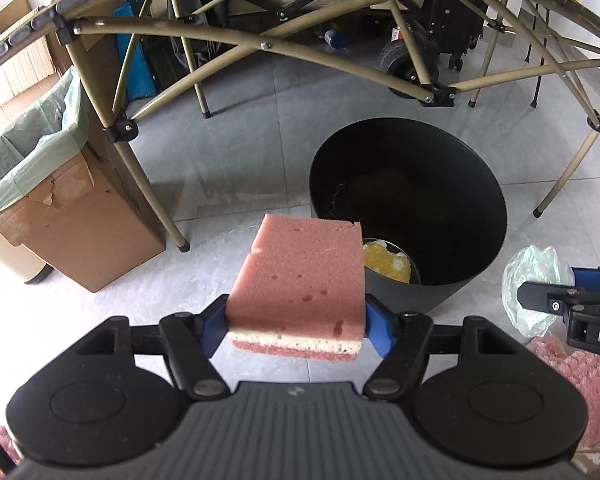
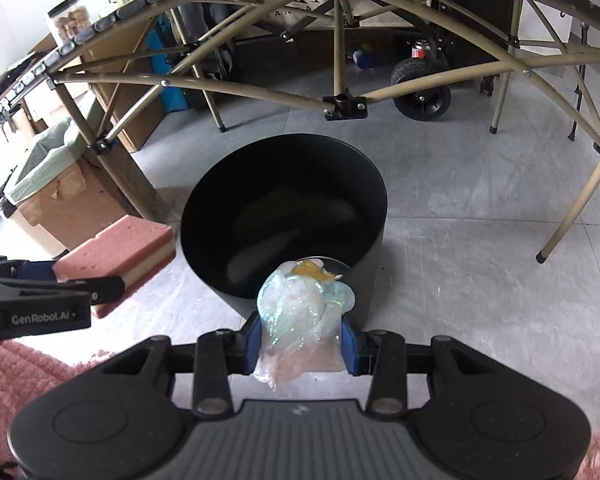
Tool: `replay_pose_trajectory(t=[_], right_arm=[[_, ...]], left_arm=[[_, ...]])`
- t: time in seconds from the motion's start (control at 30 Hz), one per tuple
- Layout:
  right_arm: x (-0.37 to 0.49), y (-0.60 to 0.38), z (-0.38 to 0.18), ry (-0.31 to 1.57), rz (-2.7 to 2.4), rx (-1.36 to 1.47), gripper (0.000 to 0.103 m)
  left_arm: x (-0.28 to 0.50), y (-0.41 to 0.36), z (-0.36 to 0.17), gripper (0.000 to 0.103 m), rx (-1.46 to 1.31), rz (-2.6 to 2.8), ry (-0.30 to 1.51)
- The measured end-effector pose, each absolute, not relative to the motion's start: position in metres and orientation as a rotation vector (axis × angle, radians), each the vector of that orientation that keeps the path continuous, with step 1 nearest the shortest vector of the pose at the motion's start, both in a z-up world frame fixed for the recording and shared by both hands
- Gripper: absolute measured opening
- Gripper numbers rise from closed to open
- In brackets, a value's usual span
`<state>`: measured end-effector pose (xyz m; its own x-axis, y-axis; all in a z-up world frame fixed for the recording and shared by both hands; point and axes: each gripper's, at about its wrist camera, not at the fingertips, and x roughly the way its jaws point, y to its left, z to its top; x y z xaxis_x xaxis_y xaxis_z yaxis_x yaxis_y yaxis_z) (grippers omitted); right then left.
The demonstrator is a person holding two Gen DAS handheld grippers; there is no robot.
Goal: Collect trash
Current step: 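Carry the pink sponge and plastic bag with both tools over the black bin, then open the right tool to drop the plastic bag into the black bin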
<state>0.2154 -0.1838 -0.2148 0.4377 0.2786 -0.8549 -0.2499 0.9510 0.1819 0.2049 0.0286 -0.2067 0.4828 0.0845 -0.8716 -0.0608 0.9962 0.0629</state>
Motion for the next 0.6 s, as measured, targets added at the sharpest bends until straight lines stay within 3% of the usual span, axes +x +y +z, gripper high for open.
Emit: replay_pose_trajectory(t=[0.6], right_arm=[[0.304, -0.135, -0.218, 1.055, 0.378, -0.042, 0.038]], left_arm=[[0.259, 0.036, -0.212, 0.070, 0.035, 0.154, 1.066]])
